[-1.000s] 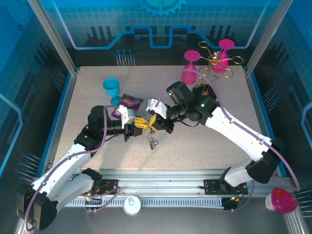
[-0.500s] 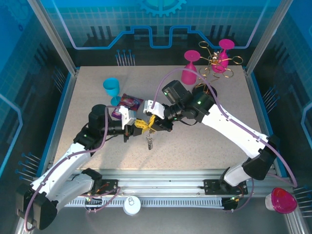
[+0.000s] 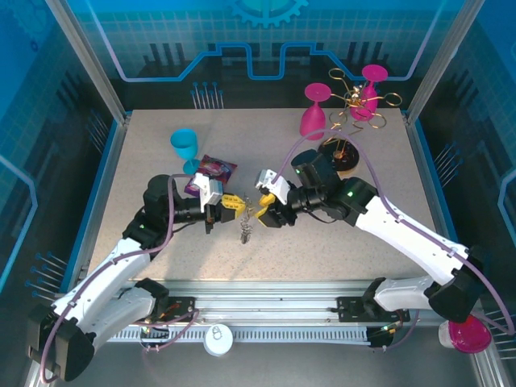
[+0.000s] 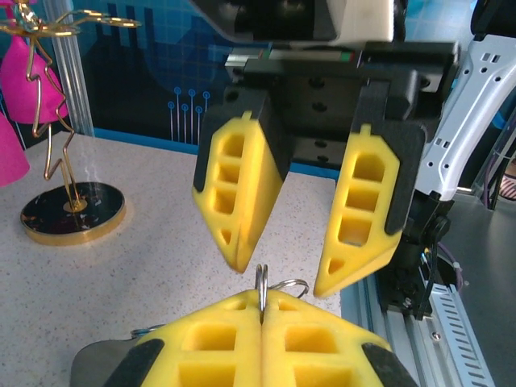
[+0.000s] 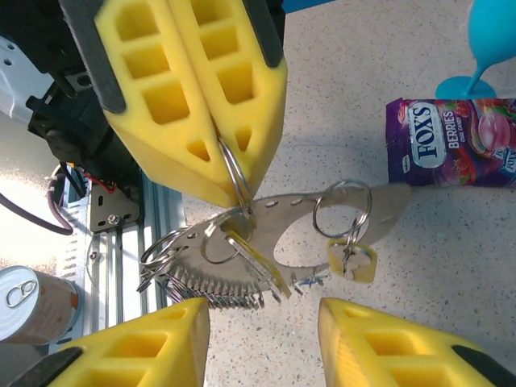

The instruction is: Put the keys on the keyring

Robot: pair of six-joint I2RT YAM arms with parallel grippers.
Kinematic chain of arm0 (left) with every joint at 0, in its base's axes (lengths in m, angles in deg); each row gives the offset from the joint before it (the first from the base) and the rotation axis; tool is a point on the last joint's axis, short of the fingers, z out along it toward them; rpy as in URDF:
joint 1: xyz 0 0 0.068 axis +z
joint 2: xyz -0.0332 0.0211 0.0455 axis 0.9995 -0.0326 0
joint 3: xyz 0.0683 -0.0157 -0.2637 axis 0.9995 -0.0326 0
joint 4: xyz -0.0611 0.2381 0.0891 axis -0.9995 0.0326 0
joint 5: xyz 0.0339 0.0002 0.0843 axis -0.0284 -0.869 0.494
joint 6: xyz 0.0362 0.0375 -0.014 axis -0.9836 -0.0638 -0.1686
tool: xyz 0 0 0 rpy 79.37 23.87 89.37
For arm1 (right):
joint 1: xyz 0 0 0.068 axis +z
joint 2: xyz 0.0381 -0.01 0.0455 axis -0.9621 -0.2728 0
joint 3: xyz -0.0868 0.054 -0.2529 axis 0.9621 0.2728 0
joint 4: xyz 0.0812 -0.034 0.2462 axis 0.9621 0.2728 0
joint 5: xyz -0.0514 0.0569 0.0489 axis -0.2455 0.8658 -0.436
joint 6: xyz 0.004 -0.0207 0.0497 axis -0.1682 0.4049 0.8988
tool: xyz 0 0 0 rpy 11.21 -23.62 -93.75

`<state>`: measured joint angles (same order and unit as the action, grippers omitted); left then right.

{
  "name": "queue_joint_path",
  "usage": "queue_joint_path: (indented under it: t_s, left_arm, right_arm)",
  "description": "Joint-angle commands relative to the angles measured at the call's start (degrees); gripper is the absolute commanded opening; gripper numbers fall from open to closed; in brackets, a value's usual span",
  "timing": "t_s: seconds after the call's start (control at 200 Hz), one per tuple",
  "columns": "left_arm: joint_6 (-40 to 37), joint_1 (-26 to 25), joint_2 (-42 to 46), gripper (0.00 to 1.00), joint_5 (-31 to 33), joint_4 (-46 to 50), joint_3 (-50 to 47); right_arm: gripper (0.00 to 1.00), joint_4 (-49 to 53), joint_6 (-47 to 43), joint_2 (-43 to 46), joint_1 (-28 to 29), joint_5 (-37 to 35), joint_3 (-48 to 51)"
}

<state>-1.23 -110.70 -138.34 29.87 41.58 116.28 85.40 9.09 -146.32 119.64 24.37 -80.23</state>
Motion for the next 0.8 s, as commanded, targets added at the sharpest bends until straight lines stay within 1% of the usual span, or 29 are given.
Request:
queue_joint_path:
  t_s: [0.0, 0.12, 0.195, 0.42, 0.495, 0.605, 0.796]
  left_arm:
    - [2.49, -0.24, 0.64, 0.00, -1.24, -5.27, -0.78]
    - [4.43, -0.25, 0.47, 0.00, -1.43, -7.65, -1.19]
    - [5.51, -0.23, 0.42, 0.00, -1.49, -9.06, -1.58]
    - [7.66, -0.26, 0.01, 0.00, -1.18, -12.65, -2.12]
    - [8.29, -0.28, -0.41, 0.00, -1.15, -13.71, -2.04]
    - [9.39, -0.26, -1.10, 0.00, -1.23, -15.30, -1.91]
    - [9.36, -0.25, -1.38, 0.00, -0.97, -15.75, -2.21]
  right_arm:
    - [0.43, -4.82, 2.13, -0.66, 0.53, 1.04, 0.12]
    - [0.43, -6.18, 2.08, -1.47, 0.56, 2.09, -0.10]
    - [0.40, -6.69, 2.13, -2.01, 0.52, 2.91, -0.31]
    - [0.14, -5.92, 2.01, -3.11, 0.69, 7.08, -1.08]
    - [0.08, -5.41, 1.91, -3.64, 0.97, 8.03, -1.54]
    - [0.04, -4.82, 1.62, -4.68, 1.48, 8.57, -2.60]
    - [0.02, -3.61, 0.31, -5.51, 2.24, 6.55, -4.09]
